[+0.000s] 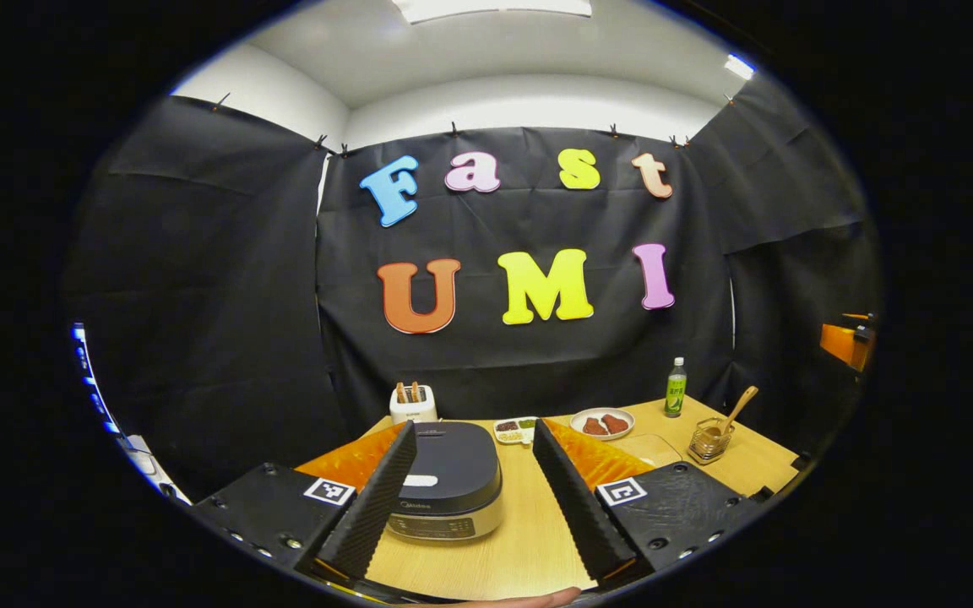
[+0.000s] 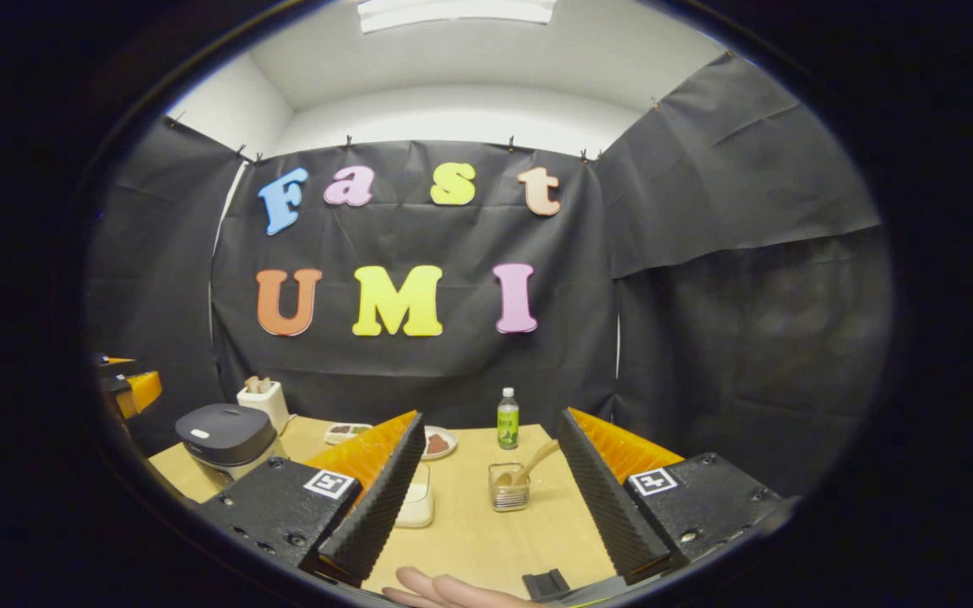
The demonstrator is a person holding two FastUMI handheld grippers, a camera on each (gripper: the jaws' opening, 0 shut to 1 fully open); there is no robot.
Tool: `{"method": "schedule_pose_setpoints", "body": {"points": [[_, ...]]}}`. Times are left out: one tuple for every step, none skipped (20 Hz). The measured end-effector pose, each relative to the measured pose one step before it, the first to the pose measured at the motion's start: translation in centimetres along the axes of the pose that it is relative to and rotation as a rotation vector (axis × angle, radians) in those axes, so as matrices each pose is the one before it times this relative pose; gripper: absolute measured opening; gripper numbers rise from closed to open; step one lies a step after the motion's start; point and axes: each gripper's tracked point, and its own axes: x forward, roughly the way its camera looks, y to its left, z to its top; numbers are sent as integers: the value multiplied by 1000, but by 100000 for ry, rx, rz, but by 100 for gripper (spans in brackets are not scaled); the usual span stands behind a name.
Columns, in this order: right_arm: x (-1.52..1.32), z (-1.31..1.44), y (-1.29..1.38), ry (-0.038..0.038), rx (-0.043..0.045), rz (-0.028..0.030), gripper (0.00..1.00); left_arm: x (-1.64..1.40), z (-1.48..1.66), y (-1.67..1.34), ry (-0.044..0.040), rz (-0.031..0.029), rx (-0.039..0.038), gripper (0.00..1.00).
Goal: Close the left gripper, press the button to open the rice cooker; take a wooden spoon from the chopstick holder with the right hand, scoop a spoonful of rice and pour it into the rice cooker, then put the wooden spoon back into the chopstick holder.
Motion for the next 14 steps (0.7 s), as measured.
{"method": "schedule_pose_setpoints", "body": {"points": [[170,-296,-6,825,405,469,99,112,-322,131,1422,-9,-1807,89],[207,-137,-45,455,494,74,99,374,-346,40,1732,-1215,-2713,67],[198,-103,-102,255,293,-121,99,169,-599,-83,2146,-1744,-3094,70],[98,-75,-8,541,406,163,100,291,-244,460,1666,-563,-2430,61],[-20,-235,70,464,561,348,100,435,-585,503,2563,7,-1569,43],[80,-146,38,324,309,295,100,606,-564,487,2550,704,-215,35],[80,-88,-23,222,26,185,100,551,-501,923,2719,1946,513,27],[91,-118,-128,193,-94,-59,99,413,-601,736,2850,1723,305,0],[-2,-20,-135,-18,30,-92,100,768,-1108,166,3079,-64,1082,2],[120,-90,-85,88,120,-100,100,1138,-356,442,2799,1008,-117,1],[47,-20,-103,58,249,-36,100,586,-469,434,2811,938,104,0],[130,-116,-52,71,113,-81,100,815,-339,383,2375,496,65,0],[173,-117,-196,92,22,-359,100,709,-337,468,2018,1072,-329,0],[48,-223,-109,58,-48,-212,100,802,-265,403,2248,156,-388,0]]}}
